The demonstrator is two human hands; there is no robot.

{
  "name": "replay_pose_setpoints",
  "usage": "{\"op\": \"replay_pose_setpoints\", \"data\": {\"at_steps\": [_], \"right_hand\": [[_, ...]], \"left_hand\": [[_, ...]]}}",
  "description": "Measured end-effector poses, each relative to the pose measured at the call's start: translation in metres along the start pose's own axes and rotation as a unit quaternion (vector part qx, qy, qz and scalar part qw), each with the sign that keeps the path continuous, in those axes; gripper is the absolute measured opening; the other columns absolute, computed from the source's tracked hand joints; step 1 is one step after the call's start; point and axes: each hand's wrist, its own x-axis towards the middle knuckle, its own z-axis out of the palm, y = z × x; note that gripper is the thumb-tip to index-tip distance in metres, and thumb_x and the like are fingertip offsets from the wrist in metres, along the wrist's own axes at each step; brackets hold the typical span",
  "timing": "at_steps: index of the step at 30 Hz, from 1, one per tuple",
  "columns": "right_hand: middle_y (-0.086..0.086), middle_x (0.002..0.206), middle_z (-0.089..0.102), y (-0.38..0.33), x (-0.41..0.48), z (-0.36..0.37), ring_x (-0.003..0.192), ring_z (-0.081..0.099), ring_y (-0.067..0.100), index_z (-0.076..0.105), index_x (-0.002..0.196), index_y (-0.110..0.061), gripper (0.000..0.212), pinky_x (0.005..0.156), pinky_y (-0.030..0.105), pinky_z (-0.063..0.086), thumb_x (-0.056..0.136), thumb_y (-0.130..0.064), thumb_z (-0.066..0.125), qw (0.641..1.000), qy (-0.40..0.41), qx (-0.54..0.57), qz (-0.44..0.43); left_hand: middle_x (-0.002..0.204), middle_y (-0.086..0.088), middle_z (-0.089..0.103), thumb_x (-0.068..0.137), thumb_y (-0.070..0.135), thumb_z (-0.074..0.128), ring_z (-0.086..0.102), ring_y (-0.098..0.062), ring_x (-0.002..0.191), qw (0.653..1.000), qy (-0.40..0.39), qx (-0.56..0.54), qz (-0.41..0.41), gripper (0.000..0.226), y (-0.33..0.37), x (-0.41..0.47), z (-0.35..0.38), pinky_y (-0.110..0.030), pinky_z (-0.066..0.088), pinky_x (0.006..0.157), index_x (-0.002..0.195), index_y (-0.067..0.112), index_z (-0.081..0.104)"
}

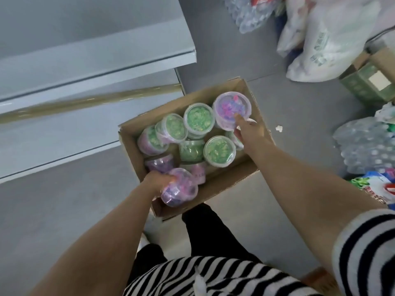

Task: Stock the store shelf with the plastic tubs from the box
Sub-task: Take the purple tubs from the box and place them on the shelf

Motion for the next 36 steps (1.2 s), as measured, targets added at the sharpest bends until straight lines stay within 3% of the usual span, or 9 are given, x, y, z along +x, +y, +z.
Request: {"op": "replay_pose_setpoints", "data": {"at_steps": [2, 8, 10, 14, 18, 20, 26, 31, 36], "right_hand": [[0.003, 0.075, 0.07, 0.006, -0.021, 0.006, 0.086, 0.073, 0.025, 0.066, 0.07, -0.016, 0.043, 0.088, 0.046, 0.059, 0.069, -0.057, 0.079, 1.0, -0.01, 0.021, 0.004], [0.0, 0.096, 0.069, 0.003, -0.123, 0.051, 0.086, 0.071, 0.012, 0.067, 0.1, -0.012, 0.051, 0.063, 0.019, 0.057, 0.074, -0.053, 0.08, 0.995, -0.04, 0.088, -0.013], [0.002, 0.106, 0.068, -0.004, -0.156, 0.07, 0.089, 0.07, 0.012, 0.064, 0.11, -0.01, 0.056, 0.067, 0.022, 0.06, 0.075, -0.05, 0.08, 0.992, -0.048, 0.109, -0.033], [0.007, 0.105, 0.067, -0.02, -0.252, 0.132, 0.089, 0.068, 0.014, 0.063, 0.098, -0.006, 0.046, 0.076, 0.028, 0.061, 0.078, -0.045, 0.08, 0.98, -0.097, 0.139, -0.1], [0.012, 0.102, 0.064, -0.042, -0.341, 0.19, 0.08, 0.065, 0.015, 0.06, 0.11, -0.001, 0.051, 0.061, 0.022, 0.058, 0.082, -0.04, 0.077, 0.959, -0.176, 0.154, -0.163], [0.013, 0.105, 0.064, -0.058, -0.385, 0.216, 0.077, 0.067, 0.015, 0.059, 0.108, 0.0, 0.051, 0.064, 0.024, 0.061, 0.081, -0.039, 0.079, 0.947, -0.206, 0.17, -0.179], [0.01, 0.119, 0.066, -0.116, -0.48, 0.283, 0.088, 0.074, 0.025, 0.061, 0.117, -0.004, 0.058, 0.061, 0.021, 0.059, 0.078, -0.043, 0.08, 0.922, -0.288, 0.14, -0.219], [0.01, 0.123, 0.065, -0.167, -0.528, 0.337, 0.099, 0.071, 0.026, 0.062, 0.122, -0.003, 0.062, 0.055, 0.019, 0.057, 0.08, -0.045, 0.078, 0.896, -0.334, 0.119, -0.268], [0.005, 0.119, 0.067, -0.215, -0.546, 0.393, 0.084, 0.075, 0.024, 0.06, 0.117, -0.007, 0.061, 0.072, 0.024, 0.06, 0.078, -0.052, 0.077, 0.891, -0.34, 0.087, -0.289]], "left_hand": [[0.095, -0.015, 0.068, 0.068, 0.027, 0.083, 0.065, -0.025, 0.085, 0.996, -0.032, -0.076, 0.02, 0.035, -0.003, -0.017, -0.011, -0.042, 0.056, 0.085, 0.092, 0.007, 0.069], [0.092, -0.007, 0.063, 0.082, 0.024, 0.073, 0.062, -0.017, 0.085, 0.963, -0.068, -0.231, 0.123, 0.021, -0.028, -0.072, -0.088, -0.044, 0.053, 0.094, 0.098, 0.012, 0.065], [0.094, -0.007, 0.061, 0.082, 0.023, 0.073, 0.061, -0.017, 0.087, 0.947, -0.059, -0.28, 0.146, 0.026, -0.036, -0.09, -0.118, -0.043, 0.054, 0.09, 0.103, 0.011, 0.064], [0.083, -0.008, 0.058, 0.083, 0.017, 0.073, 0.06, -0.02, 0.086, 0.902, -0.027, -0.369, 0.223, 0.02, -0.076, -0.137, -0.215, -0.043, 0.056, 0.082, 0.094, 0.006, 0.061], [0.079, -0.004, 0.054, 0.086, 0.02, 0.07, 0.055, -0.018, 0.081, 0.864, 0.004, -0.411, 0.291, 0.013, -0.108, -0.182, -0.308, -0.041, 0.053, 0.082, 0.089, 0.012, 0.06], [0.077, -0.004, 0.055, 0.084, 0.023, 0.072, 0.056, -0.019, 0.08, 0.843, 0.031, -0.432, 0.318, 0.017, -0.119, -0.203, -0.351, -0.041, 0.054, 0.08, 0.088, 0.011, 0.06], [0.079, -0.01, 0.057, 0.078, 0.026, 0.078, 0.056, -0.026, 0.085, 0.771, 0.096, -0.494, 0.391, 0.03, -0.14, -0.256, -0.461, -0.047, 0.056, 0.085, 0.092, 0.004, 0.062], [0.071, -0.008, 0.051, 0.084, 0.027, 0.073, 0.051, -0.022, 0.074, 0.731, 0.144, -0.513, 0.426, 0.024, -0.135, -0.286, -0.533, -0.042, 0.056, 0.075, 0.083, 0.007, 0.06], [0.075, -0.008, 0.053, 0.082, 0.033, 0.074, 0.056, -0.022, 0.077, 0.704, 0.18, -0.522, 0.446, 0.031, -0.117, -0.293, -0.601, -0.04, 0.057, 0.075, 0.091, 0.007, 0.06]]}}
